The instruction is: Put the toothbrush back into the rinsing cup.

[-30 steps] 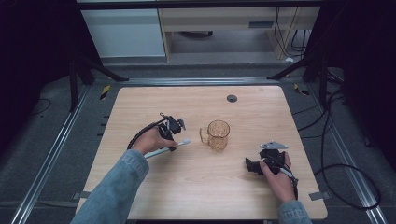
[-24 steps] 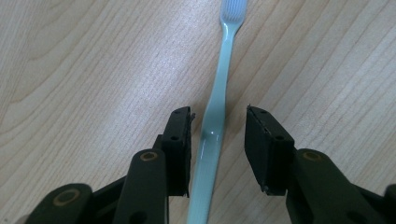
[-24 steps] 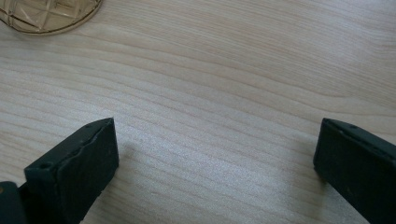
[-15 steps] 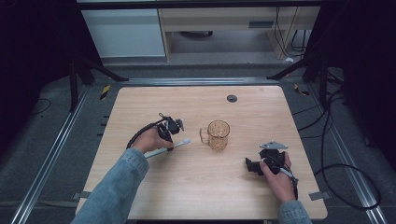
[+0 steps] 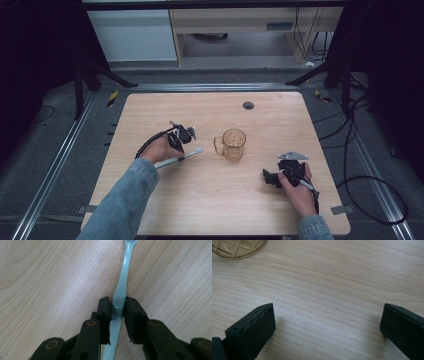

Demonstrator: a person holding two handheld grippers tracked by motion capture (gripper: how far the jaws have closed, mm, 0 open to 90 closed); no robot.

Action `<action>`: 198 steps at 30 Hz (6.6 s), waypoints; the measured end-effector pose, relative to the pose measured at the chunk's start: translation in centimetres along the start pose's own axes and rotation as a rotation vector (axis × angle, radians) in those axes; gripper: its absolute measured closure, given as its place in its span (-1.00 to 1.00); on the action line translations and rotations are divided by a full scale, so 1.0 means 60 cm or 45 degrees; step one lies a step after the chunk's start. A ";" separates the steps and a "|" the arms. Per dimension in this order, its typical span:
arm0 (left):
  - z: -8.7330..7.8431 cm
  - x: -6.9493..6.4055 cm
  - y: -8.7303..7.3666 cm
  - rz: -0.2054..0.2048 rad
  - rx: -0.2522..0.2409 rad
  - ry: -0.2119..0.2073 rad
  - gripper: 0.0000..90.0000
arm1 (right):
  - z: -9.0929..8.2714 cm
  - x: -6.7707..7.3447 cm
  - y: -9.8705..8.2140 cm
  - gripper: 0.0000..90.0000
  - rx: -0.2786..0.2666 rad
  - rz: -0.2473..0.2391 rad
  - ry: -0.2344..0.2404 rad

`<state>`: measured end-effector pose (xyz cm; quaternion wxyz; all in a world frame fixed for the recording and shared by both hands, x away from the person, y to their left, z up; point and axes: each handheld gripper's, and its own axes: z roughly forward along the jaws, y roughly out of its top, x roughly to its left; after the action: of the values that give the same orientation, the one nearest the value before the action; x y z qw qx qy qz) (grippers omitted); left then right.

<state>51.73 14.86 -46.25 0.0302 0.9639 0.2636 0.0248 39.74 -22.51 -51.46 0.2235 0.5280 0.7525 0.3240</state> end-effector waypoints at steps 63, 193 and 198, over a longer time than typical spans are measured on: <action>-0.118 -0.049 0.005 -0.180 -0.585 0.162 0.75 | 0.000 0.000 0.000 -0.99 0.000 -0.007 0.003; -0.070 -0.181 0.025 -0.503 -1.950 0.414 0.75 | 0.000 0.002 -0.001 -0.99 -0.002 -0.066 0.049; -0.065 -0.178 0.027 -0.508 -1.943 0.410 0.75 | 0.000 0.002 -0.001 -0.99 -0.002 -0.067 0.048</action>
<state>43.11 8.22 -42.59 0.6461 0.5967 0.3423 0.3307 39.65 -22.39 -51.52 0.2180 0.5016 0.7700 0.3286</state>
